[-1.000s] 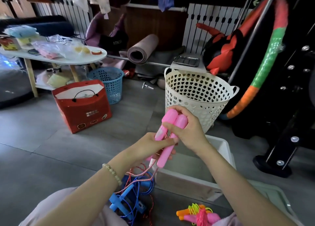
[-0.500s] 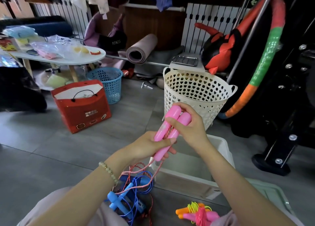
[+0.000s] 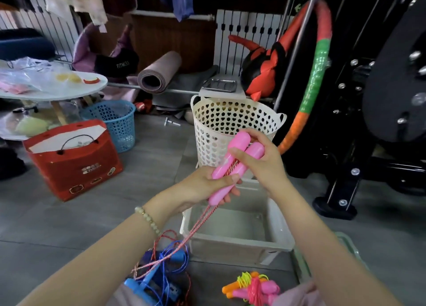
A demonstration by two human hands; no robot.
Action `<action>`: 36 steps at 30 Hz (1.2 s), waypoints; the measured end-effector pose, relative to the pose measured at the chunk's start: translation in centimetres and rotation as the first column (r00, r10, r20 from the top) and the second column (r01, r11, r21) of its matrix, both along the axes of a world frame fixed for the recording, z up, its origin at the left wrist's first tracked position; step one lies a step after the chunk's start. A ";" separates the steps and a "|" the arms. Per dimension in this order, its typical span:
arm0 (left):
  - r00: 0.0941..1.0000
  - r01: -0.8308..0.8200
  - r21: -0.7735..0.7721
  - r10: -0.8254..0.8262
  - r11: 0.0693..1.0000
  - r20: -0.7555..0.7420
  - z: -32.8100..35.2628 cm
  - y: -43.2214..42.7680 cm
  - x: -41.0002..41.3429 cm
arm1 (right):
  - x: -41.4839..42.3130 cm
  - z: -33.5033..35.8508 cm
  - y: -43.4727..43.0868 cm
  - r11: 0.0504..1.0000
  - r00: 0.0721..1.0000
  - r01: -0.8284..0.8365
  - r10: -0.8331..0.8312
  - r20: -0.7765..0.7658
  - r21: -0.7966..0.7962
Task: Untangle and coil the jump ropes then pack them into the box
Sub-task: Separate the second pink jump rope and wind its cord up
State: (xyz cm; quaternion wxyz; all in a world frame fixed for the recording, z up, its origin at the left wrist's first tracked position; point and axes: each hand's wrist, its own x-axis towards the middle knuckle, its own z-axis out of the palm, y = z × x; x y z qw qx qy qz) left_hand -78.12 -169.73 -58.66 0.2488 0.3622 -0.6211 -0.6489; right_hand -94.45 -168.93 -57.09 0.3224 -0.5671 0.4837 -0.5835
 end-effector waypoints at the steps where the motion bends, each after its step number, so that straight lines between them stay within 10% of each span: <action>1: 0.999 0.036 -0.007 -0.036 0.999 0.011 0.5 -0.2 -1.1 | -1.2 0.1 0.3 0.999 0.999 0.024 -0.024 0.022 0.029; 11: 0.969 0.205 0.180 -0.174 0.962 -0.173 4.1 0.1 -13.9 | -10.1 -1.1 7.2 0.905 0.890 -0.264 0.096 0.446 0.333; 18: 0.938 0.197 0.336 -0.077 0.921 -0.337 4.0 -1.1 -17.1 | -13.6 -1.8 10.6 0.954 0.994 0.106 -0.111 0.000 0.280; 22: 0.943 0.190 0.341 -0.075 0.921 -0.324 3.6 0.1 -18.4 | -15.3 -1.0 11.7 0.939 0.856 0.338 -0.276 -0.437 0.068; 31: 0.972 0.159 0.136 -0.131 0.978 -0.195 6.1 1.0 -20.3 | -17.3 3.4 13.3 0.915 0.986 0.103 -0.144 0.079 0.391; 34: 0.971 0.153 0.109 -0.129 0.982 -0.202 7.0 1.4 -21.0 | -18.2 5.2 13.9 0.900 0.929 0.322 -0.240 -0.282 0.293; 36: 0.967 0.156 0.134 -0.124 0.979 -0.222 7.2 1.8 -21.8 | -18.7 5.4 14.4 0.902 0.693 0.430 -0.300 -0.656 0.041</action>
